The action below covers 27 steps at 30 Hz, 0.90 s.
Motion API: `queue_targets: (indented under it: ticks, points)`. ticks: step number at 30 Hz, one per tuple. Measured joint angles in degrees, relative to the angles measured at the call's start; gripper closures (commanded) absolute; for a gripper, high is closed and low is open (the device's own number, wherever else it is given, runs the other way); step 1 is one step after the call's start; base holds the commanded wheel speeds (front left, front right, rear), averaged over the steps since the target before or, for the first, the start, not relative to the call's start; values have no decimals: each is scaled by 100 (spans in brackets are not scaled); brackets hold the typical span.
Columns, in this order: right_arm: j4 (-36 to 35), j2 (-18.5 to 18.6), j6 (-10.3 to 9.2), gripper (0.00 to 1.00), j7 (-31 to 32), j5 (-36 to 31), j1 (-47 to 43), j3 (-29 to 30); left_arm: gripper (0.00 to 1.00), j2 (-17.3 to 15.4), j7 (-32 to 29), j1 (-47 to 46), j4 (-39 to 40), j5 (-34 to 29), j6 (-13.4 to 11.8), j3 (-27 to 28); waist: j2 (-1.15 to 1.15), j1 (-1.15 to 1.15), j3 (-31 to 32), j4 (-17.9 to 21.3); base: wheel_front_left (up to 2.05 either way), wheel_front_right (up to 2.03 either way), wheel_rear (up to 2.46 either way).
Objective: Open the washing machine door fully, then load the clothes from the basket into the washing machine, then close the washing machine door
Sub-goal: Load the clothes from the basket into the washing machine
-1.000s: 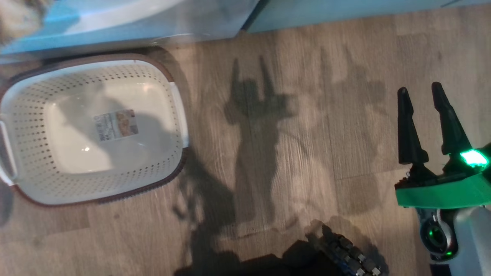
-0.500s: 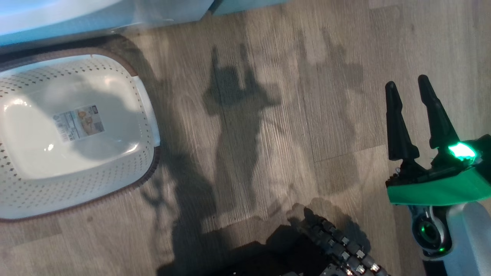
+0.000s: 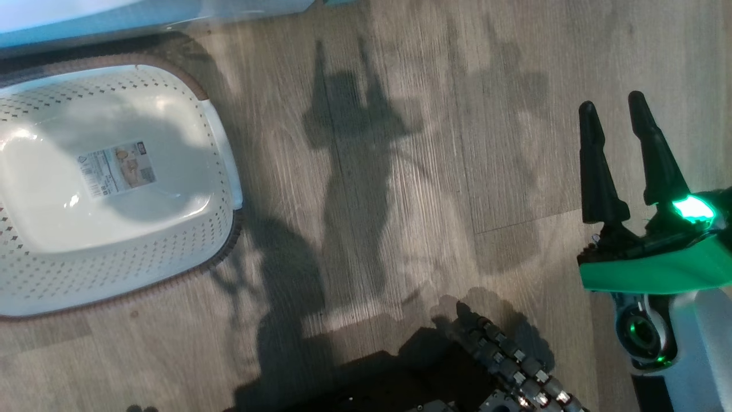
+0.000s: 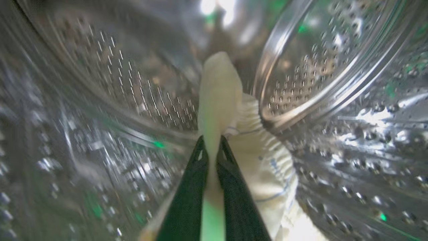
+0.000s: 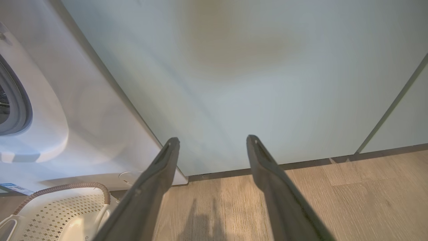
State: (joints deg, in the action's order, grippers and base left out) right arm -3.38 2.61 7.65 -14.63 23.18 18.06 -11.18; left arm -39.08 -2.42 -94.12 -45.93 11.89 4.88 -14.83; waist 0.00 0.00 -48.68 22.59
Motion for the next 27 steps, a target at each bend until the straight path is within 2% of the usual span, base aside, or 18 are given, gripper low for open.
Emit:
queue_targets:
  ticks: [3, 4, 5, 13, 20, 27]
  points:
    - [2, 1, 0, 0, 0, 0, 0, 2, 100, 108, -282, -1, -180, 194, 53, 13, 0, 0, 0, -33, 0, 0, 0]
    - [4, 0, 0, 0, 0, -1, 1, 1, 31, 143, -411, -9, -253, 272, 56, 33, 0, 0, 6, -41, 0, 0, 0]
    - [4, 0, 0, 0, 0, -1, 1, 1, 0, 176, -499, -15, -309, 342, 56, 54, 0, 0, 10, -49, 0, 0, 0]
    - [25, 1, 0, 0, 0, 0, 21, 8, 0, 221, -594, -79, -350, 400, 1, 75, 0, 0, -11, -58, 0, 0, 0]
    - [80, 0, 0, 0, 0, -23, 28, 138, 0, 280, -215, 21, -301, 400, -210, 34, 0, 0, 104, -133, 0, 0, 0]
    - [96, 1, 0, 0, 0, -211, -6, 333, 0, 535, 338, 834, -64, 677, -361, 174, 0, 0, 365, -376, 0, 0, 0]
